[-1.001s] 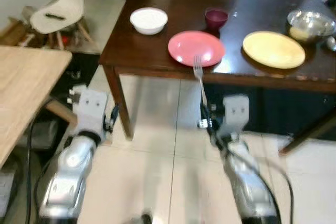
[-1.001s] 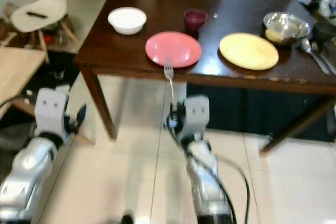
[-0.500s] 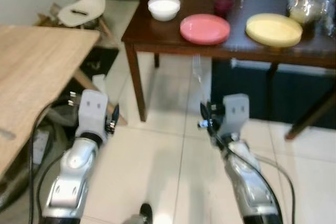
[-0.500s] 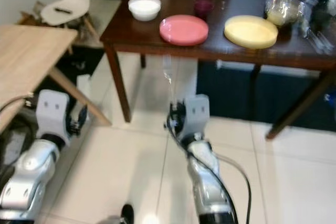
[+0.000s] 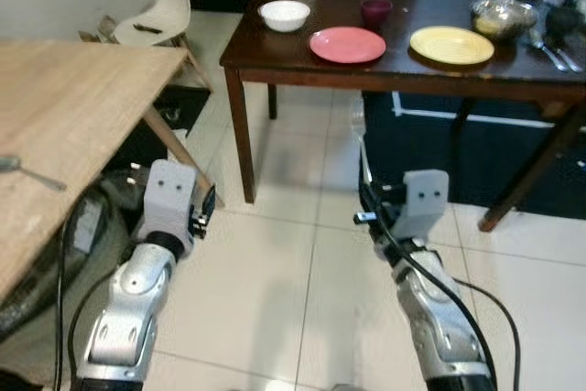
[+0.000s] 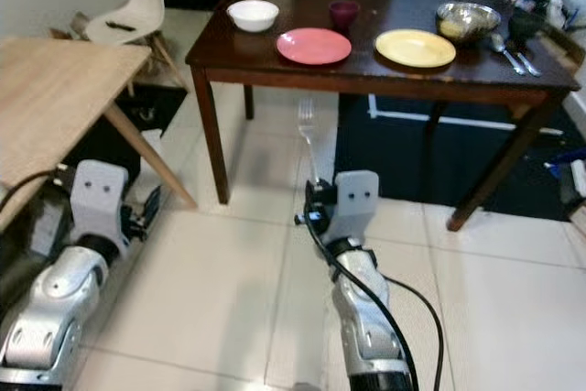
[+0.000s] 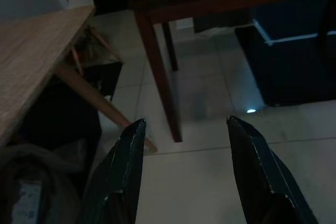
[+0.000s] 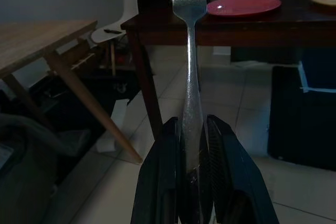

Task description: Setting the table

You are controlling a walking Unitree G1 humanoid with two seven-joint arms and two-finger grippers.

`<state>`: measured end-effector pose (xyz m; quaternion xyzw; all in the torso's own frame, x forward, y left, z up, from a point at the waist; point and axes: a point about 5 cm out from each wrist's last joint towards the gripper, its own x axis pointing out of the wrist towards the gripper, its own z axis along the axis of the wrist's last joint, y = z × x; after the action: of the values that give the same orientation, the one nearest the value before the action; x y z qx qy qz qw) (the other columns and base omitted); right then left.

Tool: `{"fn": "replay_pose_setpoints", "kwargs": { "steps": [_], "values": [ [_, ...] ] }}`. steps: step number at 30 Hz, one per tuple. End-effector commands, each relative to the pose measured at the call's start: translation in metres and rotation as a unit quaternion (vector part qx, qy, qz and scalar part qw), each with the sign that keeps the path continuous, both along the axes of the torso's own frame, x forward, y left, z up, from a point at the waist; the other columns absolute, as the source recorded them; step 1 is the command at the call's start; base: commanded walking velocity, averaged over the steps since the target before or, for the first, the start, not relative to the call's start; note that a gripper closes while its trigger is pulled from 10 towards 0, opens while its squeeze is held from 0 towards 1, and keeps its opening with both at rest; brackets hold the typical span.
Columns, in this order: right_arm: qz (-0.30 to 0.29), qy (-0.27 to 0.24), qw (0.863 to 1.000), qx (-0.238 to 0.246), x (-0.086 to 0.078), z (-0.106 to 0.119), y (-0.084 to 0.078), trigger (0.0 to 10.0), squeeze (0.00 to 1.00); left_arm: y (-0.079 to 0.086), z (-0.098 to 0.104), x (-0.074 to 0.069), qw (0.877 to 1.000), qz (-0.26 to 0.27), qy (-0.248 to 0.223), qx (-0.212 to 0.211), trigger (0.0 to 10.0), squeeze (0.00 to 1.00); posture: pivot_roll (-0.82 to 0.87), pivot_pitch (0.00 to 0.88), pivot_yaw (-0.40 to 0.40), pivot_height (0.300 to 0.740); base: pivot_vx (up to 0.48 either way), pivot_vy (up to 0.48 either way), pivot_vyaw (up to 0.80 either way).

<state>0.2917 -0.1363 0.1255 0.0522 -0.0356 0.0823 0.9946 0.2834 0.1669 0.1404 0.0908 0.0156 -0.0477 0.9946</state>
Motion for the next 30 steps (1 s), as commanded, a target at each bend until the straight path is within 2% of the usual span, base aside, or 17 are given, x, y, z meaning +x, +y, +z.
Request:
{"fn": "replay_pose_setpoints", "kwargs": {
  "steps": [1,11,30],
  "values": [
    [-0.003,0.002,1.0,0.004,-0.0003,-0.0002,-0.0009,10.0,0.0,-0.0006,-0.0017,0.0005,1.0,-0.002,0.003,0.007,10.0,0.0,-0.09,0.0,0.069,0.74,0.0,0.0,0.0],
    [-0.004,0.001,1.0,-0.005,-0.0002,-0.0003,-0.0022,10.0,0.0,0.0002,-0.0024,0.0008,1.0,0.001,0.005,0.007,10.0,0.0,-0.09,0.0,0.067,0.74,0.0,0.0,0.09],
    [0.003,-0.003,1.0,-0.003,0.0002,0.0016,-0.0015,10.0,0.0,0.0001,-0.0035,-0.0001,1.0,0.002,0.007,0.007,10.0,0.0,-0.09,0.0,0.065,0.74,0.0,0.0,0.78]
  ]
}}
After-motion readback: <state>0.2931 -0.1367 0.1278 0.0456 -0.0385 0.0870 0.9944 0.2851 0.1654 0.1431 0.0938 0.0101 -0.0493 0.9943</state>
